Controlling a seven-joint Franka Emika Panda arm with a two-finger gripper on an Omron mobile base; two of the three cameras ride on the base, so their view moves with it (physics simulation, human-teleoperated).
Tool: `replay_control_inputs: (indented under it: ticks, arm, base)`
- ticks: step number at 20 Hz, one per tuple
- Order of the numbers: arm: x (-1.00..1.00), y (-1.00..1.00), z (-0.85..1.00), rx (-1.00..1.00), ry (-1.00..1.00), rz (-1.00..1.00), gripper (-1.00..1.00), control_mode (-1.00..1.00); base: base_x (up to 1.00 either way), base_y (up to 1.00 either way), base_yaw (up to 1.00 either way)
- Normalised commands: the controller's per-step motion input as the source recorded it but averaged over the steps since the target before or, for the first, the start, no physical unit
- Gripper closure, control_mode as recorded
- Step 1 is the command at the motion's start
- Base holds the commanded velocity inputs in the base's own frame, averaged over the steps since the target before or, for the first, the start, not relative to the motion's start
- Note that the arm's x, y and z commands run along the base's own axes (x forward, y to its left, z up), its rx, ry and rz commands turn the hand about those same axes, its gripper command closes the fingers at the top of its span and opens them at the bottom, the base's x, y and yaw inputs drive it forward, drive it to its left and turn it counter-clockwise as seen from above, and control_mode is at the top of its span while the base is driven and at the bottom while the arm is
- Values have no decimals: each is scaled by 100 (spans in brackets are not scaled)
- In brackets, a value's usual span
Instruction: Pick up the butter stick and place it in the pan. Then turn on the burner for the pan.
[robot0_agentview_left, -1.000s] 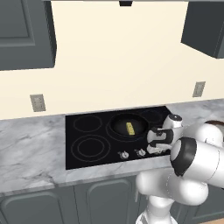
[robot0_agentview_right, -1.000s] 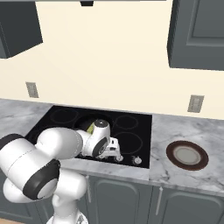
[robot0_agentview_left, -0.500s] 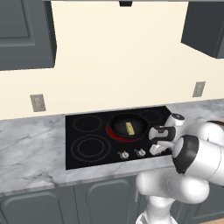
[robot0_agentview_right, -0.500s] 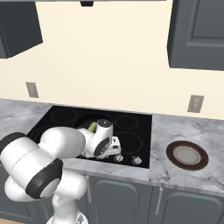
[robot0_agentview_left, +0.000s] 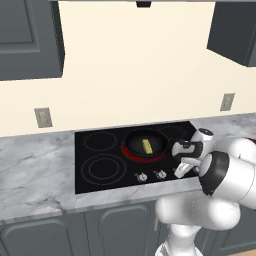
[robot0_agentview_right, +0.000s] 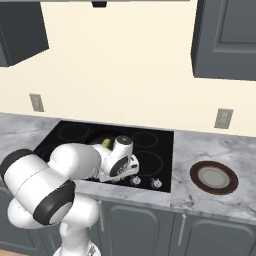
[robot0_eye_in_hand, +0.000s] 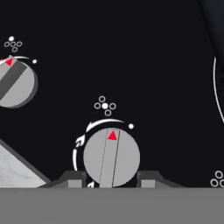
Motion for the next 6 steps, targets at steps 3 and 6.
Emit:
replay_control_inputs:
  ticks: [3, 6]
  arm:
    - [0, 0, 0, 0, 0, 10, 100, -100]
    - [0, 0, 0, 0, 0, 8, 100, -100]
  base:
    - [0, 0, 0]
    - [0, 0, 0]
